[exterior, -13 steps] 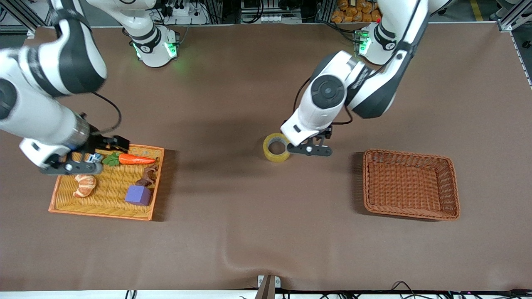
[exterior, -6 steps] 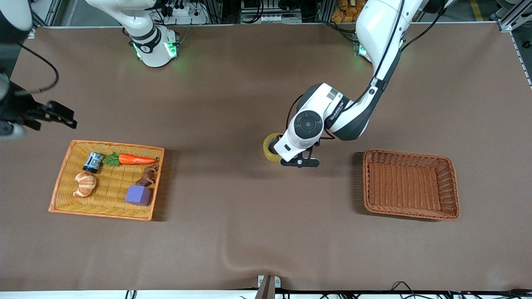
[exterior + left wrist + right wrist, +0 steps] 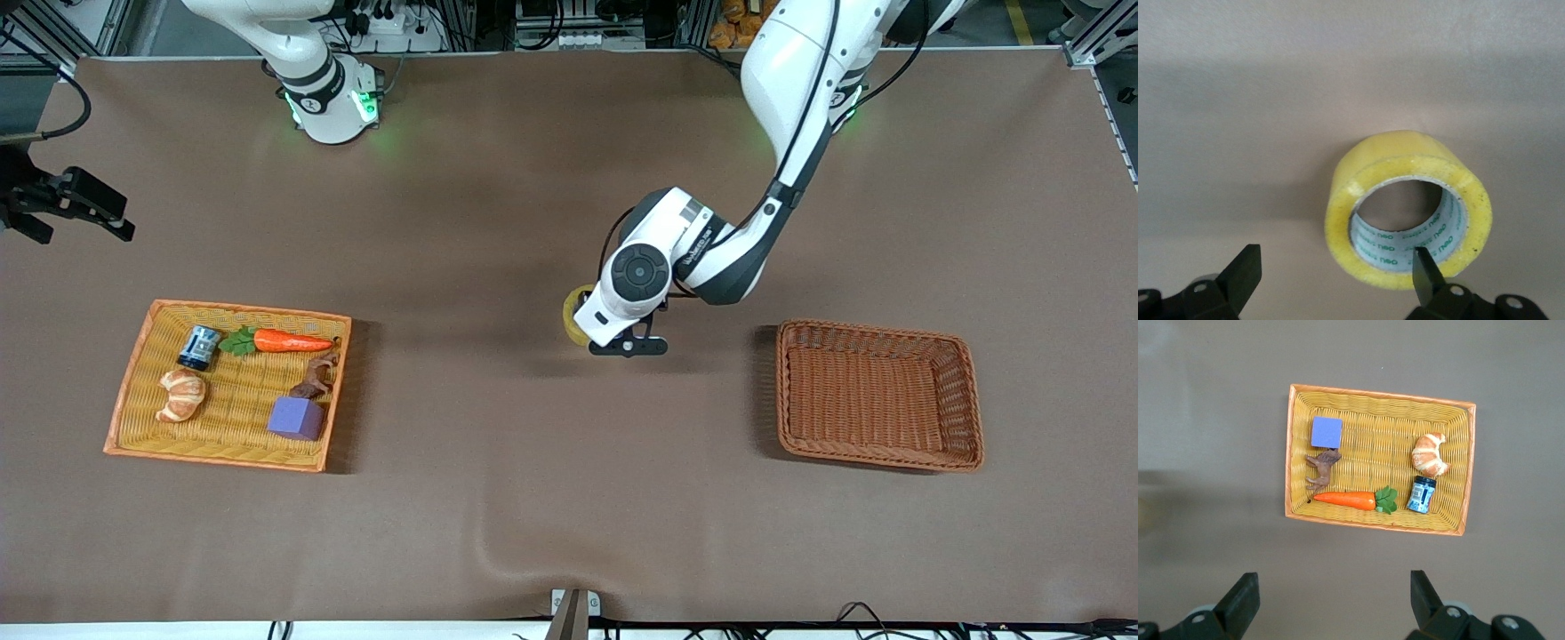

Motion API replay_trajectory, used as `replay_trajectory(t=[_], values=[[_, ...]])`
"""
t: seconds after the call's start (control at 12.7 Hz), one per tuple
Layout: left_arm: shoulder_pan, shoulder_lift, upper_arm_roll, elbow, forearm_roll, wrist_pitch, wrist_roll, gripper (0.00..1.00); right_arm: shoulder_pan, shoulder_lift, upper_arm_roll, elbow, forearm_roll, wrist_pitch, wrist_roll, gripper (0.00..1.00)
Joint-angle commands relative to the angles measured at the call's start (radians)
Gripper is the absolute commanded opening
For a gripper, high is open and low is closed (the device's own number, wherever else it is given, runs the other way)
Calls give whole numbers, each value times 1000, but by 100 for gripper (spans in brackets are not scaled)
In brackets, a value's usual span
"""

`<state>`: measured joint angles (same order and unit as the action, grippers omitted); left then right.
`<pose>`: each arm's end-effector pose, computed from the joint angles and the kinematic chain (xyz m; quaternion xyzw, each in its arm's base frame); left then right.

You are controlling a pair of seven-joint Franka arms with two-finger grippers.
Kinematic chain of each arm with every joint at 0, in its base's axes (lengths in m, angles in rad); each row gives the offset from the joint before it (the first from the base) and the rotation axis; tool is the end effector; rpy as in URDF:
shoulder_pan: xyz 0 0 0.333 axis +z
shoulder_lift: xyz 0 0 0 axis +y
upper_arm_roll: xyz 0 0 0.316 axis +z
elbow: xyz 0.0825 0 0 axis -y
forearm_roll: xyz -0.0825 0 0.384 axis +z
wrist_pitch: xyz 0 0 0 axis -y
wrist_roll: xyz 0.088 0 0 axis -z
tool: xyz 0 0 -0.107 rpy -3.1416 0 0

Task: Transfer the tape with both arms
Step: 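Grasp the tape roll's rim with the left gripper and lift it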

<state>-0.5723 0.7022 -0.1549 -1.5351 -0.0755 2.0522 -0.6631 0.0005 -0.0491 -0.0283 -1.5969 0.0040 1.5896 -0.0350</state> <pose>0.5207 -0.4490 0.2321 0.9926 0.0021 -0.1214 0.0068 0.5411 -0.0150 0.6407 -0.9998 -0.0036 -0.0210 0.0020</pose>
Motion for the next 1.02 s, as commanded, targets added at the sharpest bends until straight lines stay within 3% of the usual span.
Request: replay_trajectory(t=[0.0, 0.31, 0.39, 0.63, 0.71, 0.94], values=[[-8, 11, 5, -23, -21, 32, -15, 100, 9, -15, -13, 3, 16, -7, 38, 100], [-6, 33, 5, -54, -24, 104, -15, 100, -16, -9, -18, 11, 14, -8, 0, 100], [-6, 34, 6, -54, -24, 109, -15, 94, -17, -11, -19, 11, 11, -13, -38, 100], [-4, 56, 6, -54, -21, 124, -15, 13, -14, -9, -18, 9, 11, -42, -39, 100], [-3, 57, 5, -53, -21, 126, -15, 0, -16, -6, -18, 11, 14, -36, -39, 100], [6, 54, 6, -51, -20, 128, -9, 0, -17, 9, -16, 9, 4, -42, -45, 100]])
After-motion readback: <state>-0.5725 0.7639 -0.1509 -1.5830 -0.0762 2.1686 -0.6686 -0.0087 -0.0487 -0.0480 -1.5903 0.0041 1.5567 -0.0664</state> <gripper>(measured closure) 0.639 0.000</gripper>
